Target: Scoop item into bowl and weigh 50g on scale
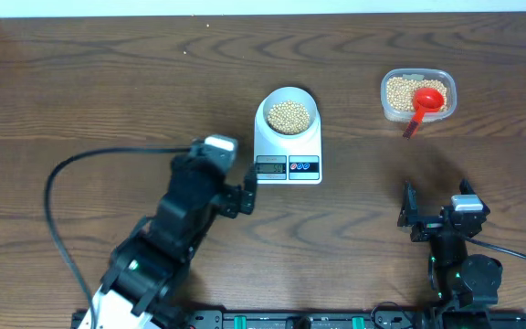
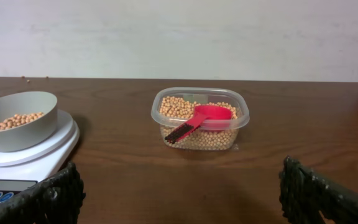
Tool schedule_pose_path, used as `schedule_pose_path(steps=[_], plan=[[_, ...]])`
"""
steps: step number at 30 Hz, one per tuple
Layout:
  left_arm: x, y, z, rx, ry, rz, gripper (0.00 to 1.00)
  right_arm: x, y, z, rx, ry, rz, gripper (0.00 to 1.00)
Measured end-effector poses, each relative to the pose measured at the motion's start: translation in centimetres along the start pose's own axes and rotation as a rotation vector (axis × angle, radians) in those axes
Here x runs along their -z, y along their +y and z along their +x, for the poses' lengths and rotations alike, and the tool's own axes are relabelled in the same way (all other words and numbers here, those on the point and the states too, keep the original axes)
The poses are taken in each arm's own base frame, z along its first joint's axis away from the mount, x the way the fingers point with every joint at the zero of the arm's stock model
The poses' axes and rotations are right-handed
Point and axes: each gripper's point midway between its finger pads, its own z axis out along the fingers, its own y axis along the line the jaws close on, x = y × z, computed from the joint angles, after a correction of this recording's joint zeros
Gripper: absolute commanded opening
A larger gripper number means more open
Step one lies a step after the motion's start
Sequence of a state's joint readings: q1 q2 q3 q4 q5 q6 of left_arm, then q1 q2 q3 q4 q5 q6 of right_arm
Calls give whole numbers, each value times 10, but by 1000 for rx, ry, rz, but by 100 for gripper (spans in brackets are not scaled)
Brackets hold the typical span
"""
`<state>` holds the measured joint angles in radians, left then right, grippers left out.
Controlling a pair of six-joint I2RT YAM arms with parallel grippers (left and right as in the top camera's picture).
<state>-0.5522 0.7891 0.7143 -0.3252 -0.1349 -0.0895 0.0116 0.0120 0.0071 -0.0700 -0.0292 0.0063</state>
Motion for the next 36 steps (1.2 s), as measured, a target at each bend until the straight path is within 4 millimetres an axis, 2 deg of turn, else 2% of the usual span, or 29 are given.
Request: schedule_pose_path(steps=[4, 11, 20, 29, 36], plan=[[12, 22, -2, 49, -126, -48, 98, 0, 0, 0, 0, 0, 0, 99], [28, 61, 14, 120, -310, -152, 98, 0, 0, 0, 0, 0, 0, 99], [36, 104, 47, 163, -358, -306, 98, 0, 0, 0, 0, 1, 0, 99], [52, 145, 67, 175, -446, -484, 98, 0, 0, 0, 0, 0, 0, 99], [52, 157, 80, 172, -463, -538, 98, 0, 0, 0, 0, 0, 0, 99]])
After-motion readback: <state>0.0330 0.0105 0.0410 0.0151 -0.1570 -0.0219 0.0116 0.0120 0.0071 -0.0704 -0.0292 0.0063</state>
